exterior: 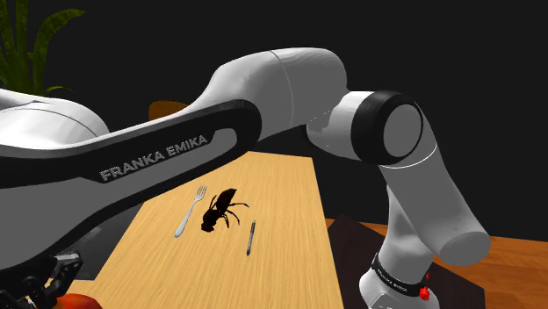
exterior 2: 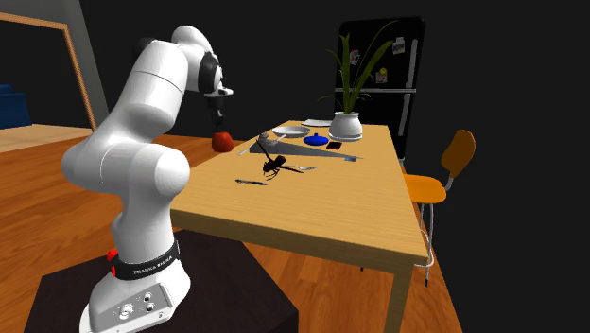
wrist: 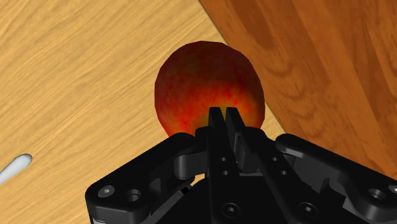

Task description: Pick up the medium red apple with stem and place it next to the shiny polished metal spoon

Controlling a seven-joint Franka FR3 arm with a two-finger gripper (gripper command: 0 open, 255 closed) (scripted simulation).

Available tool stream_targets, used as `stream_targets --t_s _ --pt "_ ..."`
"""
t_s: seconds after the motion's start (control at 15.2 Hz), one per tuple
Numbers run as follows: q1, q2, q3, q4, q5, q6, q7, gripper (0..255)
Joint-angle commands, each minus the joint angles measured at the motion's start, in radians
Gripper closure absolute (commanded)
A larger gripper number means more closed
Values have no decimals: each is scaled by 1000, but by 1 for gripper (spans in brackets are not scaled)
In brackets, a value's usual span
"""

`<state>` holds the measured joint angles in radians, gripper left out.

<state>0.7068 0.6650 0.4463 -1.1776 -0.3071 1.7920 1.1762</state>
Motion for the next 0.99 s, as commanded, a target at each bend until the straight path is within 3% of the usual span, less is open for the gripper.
stream_targets --t_s 0.0,0.53,0.59,0.92 --pt "-4 1 -1 -26 -2 27 4 255" --pt "-5 3 -2 -38 -3 40 5 255" --pt "-5 3 -2 -37 -3 40 5 0" --pt "-5 3 -2 -37 -3 40 5 0"
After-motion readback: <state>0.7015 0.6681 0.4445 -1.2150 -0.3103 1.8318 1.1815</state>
